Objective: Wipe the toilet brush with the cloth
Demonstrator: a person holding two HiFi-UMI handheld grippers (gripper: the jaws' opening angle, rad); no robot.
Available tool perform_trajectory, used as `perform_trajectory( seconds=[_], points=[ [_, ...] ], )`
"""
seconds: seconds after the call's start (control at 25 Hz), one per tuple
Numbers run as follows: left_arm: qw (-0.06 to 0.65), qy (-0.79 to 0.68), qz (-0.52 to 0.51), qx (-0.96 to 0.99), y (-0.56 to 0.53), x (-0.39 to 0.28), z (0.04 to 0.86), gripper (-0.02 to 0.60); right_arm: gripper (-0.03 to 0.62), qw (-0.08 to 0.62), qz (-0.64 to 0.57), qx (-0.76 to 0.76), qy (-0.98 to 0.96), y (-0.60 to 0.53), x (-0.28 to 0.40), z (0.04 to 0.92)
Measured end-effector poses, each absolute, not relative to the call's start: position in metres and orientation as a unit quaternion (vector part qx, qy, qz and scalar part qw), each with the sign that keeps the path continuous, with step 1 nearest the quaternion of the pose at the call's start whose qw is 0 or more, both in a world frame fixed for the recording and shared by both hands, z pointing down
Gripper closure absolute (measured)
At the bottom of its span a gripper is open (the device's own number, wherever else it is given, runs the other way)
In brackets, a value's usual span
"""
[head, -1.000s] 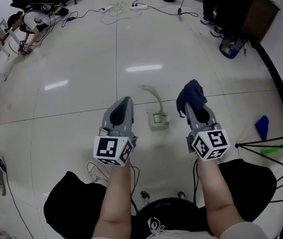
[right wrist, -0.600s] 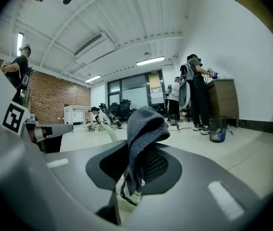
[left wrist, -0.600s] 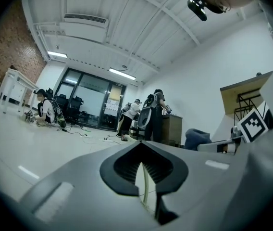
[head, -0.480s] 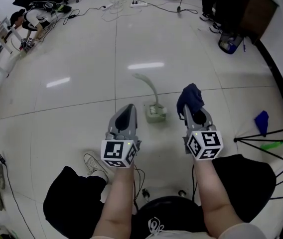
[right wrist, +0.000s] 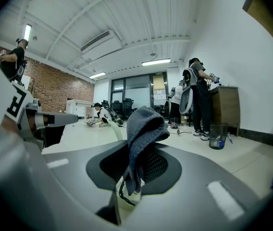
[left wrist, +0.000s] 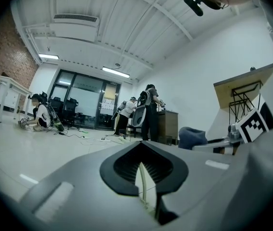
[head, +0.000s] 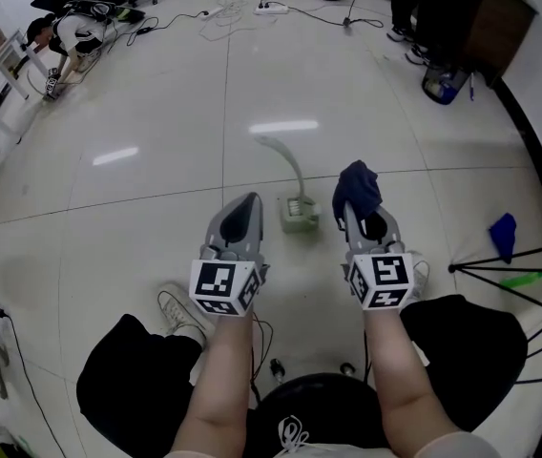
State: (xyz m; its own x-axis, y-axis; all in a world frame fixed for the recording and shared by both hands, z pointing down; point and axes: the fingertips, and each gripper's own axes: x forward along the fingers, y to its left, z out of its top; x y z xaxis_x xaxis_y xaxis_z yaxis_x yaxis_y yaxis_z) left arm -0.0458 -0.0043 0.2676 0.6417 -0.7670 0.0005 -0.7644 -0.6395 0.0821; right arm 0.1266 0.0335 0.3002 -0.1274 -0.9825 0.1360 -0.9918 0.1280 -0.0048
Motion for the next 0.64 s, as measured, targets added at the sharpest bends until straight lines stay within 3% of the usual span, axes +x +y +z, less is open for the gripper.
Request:
perform_trajectory(
  seconds=[0.64],
  points=[
    [0.057, -0.44, 0.011, 0.896, -0.015, -0.046, 0.281, 0.575, 0.53, 0.07, 0.044, 0.662, -0.745, 0.029, 0.128, 0.309]
  ],
)
